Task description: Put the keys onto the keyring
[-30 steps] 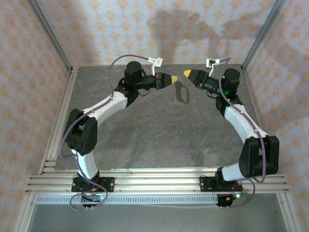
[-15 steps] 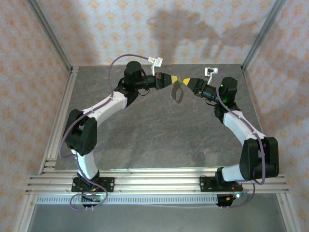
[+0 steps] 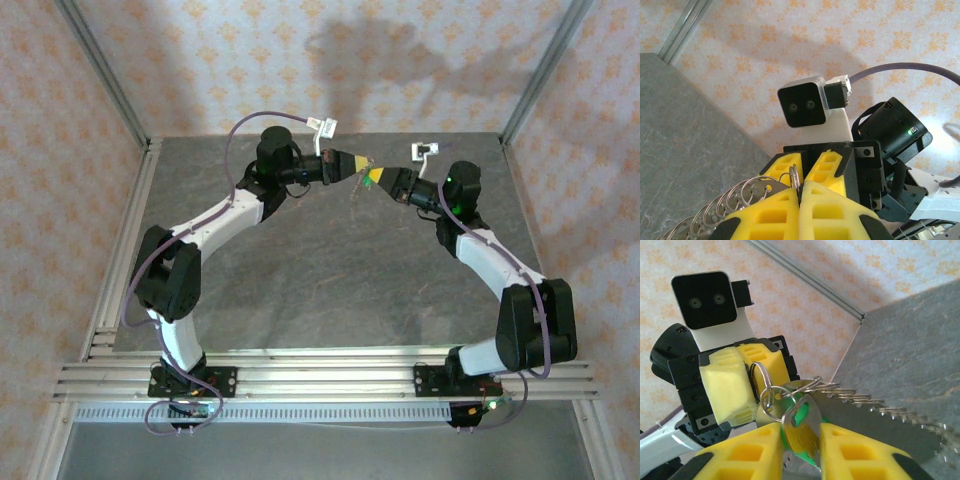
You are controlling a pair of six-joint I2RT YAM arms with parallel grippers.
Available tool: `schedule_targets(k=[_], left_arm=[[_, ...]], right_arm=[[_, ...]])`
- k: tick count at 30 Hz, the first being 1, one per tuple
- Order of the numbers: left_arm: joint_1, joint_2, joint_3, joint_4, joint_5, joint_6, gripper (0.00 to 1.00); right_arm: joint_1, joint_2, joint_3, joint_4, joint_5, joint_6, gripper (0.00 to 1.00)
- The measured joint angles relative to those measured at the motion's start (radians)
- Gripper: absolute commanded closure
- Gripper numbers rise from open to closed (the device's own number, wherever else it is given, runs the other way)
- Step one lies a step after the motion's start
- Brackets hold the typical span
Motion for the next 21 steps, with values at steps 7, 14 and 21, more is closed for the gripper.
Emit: schedule_targets(k=[7, 14, 21], left_arm=[[0.000, 0.000, 0.000, 0.000, 0.000, 0.000, 1.00], [0.000, -0.002, 0.000, 0.000, 0.000, 0.000, 1.00], [0.000, -0.004, 0.000, 0.000, 0.000, 0.000, 1.00]], right_arm=[[0.000, 0.000, 0.000, -0.002, -0.003, -0.015, 1.00], [0.008, 0.000, 0.000, -0.005, -0.003, -0.021, 1.00], [0.043, 0.000, 0.000, -0.011, -0.003, -0.032, 1.00]])
